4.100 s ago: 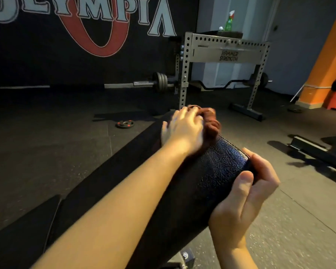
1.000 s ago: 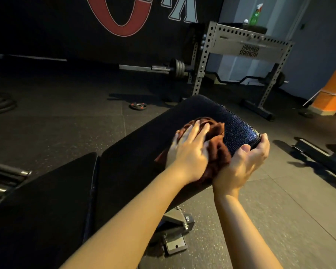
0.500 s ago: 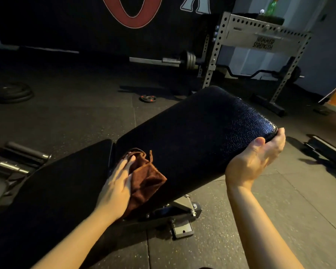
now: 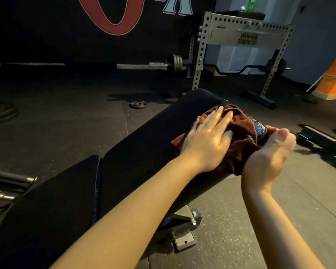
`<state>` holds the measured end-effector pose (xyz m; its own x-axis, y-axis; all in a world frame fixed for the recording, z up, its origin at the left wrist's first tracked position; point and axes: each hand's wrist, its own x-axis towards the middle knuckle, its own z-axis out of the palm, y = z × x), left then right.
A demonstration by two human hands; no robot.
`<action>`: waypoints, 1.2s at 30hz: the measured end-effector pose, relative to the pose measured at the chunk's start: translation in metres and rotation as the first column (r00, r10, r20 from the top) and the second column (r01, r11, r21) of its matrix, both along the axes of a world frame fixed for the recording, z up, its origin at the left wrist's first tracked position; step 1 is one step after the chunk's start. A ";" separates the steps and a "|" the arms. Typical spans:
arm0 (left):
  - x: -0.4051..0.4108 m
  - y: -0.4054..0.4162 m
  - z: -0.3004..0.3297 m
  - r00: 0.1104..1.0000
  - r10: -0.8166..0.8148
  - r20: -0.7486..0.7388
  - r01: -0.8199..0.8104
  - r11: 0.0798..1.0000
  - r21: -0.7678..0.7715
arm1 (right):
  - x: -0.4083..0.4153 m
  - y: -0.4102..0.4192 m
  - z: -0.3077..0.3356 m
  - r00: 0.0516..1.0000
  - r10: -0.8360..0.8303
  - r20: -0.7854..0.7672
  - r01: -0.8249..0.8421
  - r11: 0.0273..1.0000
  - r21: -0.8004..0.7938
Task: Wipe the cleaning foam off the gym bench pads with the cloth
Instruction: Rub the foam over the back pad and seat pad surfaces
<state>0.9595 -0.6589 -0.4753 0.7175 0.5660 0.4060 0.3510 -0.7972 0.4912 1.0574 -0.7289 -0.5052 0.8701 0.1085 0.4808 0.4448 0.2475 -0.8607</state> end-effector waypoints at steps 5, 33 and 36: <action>0.025 0.030 0.008 0.999 0.041 0.017 -0.041 0.998 -0.050 | -0.005 0.021 0.006 1.000 -0.007 -0.018 0.007 1.000 0.023; 0.026 0.003 0.016 0.994 0.105 0.007 -0.104 0.992 -0.077 | 0.002 -0.028 0.015 0.953 0.296 0.057 -0.272 0.925 -0.264; -0.019 0.000 -0.015 0.985 0.166 -0.054 -0.171 0.981 -0.091 | -0.008 -0.027 0.007 0.956 0.247 0.158 -0.200 0.943 -0.266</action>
